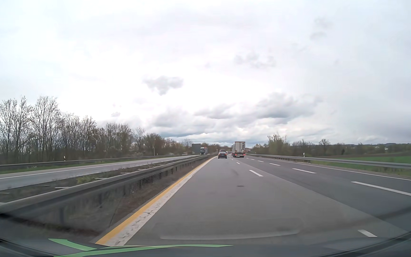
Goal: Follow the waypoints while adhering to traffic rules and regulations
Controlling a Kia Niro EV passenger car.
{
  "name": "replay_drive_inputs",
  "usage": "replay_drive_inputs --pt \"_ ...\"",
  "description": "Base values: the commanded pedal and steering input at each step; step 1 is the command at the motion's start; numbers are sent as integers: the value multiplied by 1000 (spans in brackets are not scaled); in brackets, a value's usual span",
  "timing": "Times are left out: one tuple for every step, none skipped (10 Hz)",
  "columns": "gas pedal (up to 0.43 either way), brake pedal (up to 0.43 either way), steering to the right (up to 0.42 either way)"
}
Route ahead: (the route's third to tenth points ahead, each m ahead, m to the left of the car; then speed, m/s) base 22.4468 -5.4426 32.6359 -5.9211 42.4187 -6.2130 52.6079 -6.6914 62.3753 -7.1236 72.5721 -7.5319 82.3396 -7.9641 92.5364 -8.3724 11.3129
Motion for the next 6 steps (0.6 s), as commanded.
replay_drive_inputs --pt "0 152 11" --pt "0 152 11" --pt "0 152 12" --pt "0 152 11" --pt "0 152 11" --pt "0 152 11"
